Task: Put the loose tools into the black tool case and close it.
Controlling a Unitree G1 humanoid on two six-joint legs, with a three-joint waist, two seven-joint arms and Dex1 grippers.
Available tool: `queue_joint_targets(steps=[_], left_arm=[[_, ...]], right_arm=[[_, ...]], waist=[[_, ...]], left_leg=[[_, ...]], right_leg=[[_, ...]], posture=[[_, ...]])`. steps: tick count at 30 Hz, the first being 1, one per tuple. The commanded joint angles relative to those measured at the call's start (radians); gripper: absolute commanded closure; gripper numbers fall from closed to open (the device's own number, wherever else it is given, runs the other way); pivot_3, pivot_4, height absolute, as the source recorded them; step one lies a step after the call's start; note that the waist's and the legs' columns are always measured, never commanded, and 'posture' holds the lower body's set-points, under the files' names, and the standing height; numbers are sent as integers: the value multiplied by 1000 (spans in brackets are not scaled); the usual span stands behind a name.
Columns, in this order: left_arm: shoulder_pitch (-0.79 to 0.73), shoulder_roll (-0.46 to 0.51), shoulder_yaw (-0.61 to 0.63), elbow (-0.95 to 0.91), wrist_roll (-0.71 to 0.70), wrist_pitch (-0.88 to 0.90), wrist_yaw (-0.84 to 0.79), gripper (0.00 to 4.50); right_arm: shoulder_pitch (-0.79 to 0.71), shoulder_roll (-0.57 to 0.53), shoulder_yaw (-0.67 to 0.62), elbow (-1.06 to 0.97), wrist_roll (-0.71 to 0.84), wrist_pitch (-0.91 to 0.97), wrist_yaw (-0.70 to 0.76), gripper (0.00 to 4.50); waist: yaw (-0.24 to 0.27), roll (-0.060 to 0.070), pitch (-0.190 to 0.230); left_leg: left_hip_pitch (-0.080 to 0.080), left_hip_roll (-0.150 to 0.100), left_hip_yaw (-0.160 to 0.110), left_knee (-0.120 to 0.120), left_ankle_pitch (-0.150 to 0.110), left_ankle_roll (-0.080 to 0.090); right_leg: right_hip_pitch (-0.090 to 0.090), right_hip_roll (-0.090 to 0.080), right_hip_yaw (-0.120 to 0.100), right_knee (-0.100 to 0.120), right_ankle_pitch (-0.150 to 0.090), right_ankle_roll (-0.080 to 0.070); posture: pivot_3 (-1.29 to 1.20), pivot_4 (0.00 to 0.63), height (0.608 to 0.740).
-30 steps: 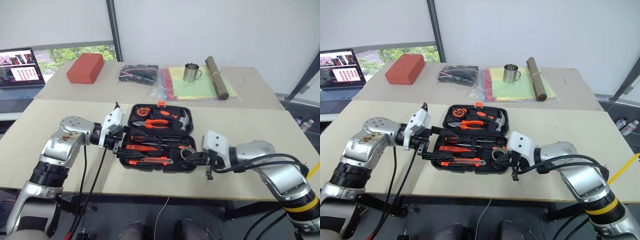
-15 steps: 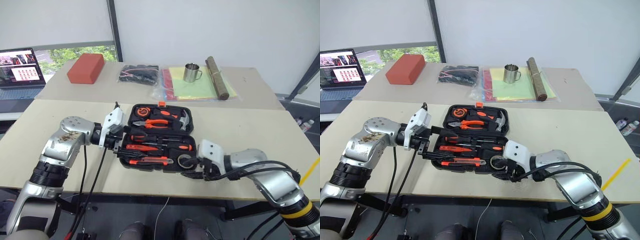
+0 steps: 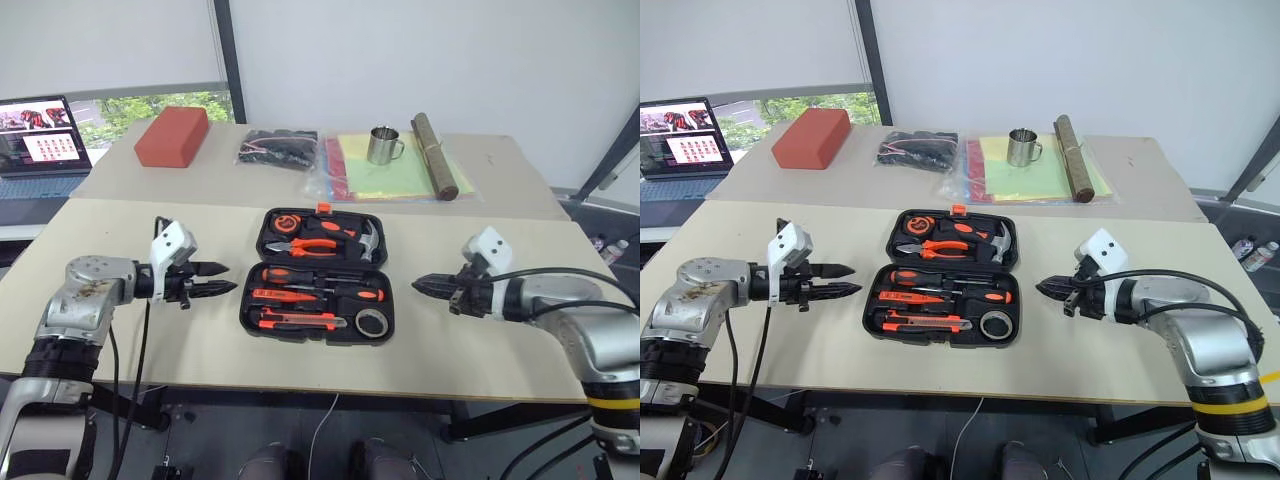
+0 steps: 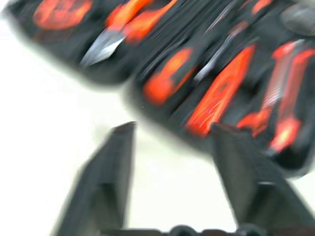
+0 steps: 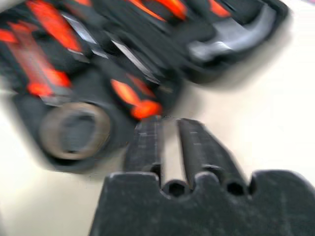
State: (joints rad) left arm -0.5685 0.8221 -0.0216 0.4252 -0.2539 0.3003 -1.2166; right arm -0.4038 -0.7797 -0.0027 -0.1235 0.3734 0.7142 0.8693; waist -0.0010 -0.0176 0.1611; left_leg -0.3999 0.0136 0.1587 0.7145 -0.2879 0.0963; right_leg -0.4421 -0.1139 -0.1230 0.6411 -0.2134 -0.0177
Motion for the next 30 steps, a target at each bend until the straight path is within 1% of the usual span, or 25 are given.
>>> queue_joint_targets(steps=[1,3,4,6,8,11,14,16,20,24,26,28,30], left_arm=[[-31,-24,-28,38,49,-81,3,3603],[-44,-54,-41,55,53,-93,-11,4347],[-51,-77,-52,45,42,-76,-30,4442],[-58,-106,-65,28,30,-54,-59,4442],[-57,-126,-79,-7,18,-33,-95,4442],[-29,-120,-115,-109,2,7,-173,4442],[0,-100,-127,-179,-2,35,-215,4442],[19,-85,-131,-219,-6,55,-237,4442],[73,-48,-141,-290,-2,64,-277,4442],[148,-10,-135,-346,11,54,-283,4442],[164,0,-123,-334,32,51,-253,4442],[160,11,-101,-280,61,56,-202,4442],[142,25,-68,-216,53,99,-175,3944]], right_arm=[[-43,19,71,104,-103,-159,4,4500],[-69,36,108,164,-146,-219,7,4500],[-86,49,132,193,-170,-249,11,4500],[-108,68,159,228,-196,-291,20,4500],[-118,84,168,218,-183,-311,56,4500],[-71,36,182,83,-113,-294,205,4500],[-12,-12,176,-12,-83,-264,267,4500],[44,-42,164,-70,-74,-256,283,4500],[138,-64,124,-162,-61,-228,268,4500],[240,-67,86,-217,-89,-216,207,4500],[268,-60,54,-216,-110,-197,154,4500],[299,-66,-6,-220,-95,-146,114,4500],[319,-72,-81,-230,-47,-73,94,3917]], waist=[[0,0,0],[1,0,0],[1,0,0],[-2,0,0],[-4,0,0],[-2,0,0],[-4,0,0],[-3,0,0],[-4,0,0],[-4,0,0],[-4,0,0],[-3,1,0],[-1,1,0]], left_leg=[[0,0,0,0,0,0],[0,0,1,0,0,0],[-1,-1,2,0,0,0],[-1,0,3,0,0,0],[-1,0,3,0,0,0],[-2,-1,3,0,0,0],[-5,-1,3,0,0,0],[-5,0,3,-2,0,0],[-5,0,3,-1,0,0],[-1,0,2,-1,0,0],[1,0,2,-2,0,0],[1,1,1,-1,-1,-1],[1,0,1,-1,-2,-4]], right_leg=[[0,0,0,0,0,0],[0,1,-1,0,0,0],[-1,1,-1,0,0,0],[-1,1,-1,1,0,0],[-2,2,-2,1,0,0],[-2,2,-2,2,0,0],[-5,2,-2,1,0,1],[-5,2,-2,0,-1,1],[-5,1,-2,0,-1,1],[-2,-2,0,0,-2,3],[0,-3,0,0,-2,2],[0,-3,0,0,-1,2],[0,-4,0,0,-1,1]], posture=[[0,150,736],[0,150,736],[0,150,736],[0,150,736],[0,150,736],[0,150,736],[0,150,736],[0,150,736],[0,150,736],[0,150,736],[0,150,736],[0,150,736],[0,150,736]])
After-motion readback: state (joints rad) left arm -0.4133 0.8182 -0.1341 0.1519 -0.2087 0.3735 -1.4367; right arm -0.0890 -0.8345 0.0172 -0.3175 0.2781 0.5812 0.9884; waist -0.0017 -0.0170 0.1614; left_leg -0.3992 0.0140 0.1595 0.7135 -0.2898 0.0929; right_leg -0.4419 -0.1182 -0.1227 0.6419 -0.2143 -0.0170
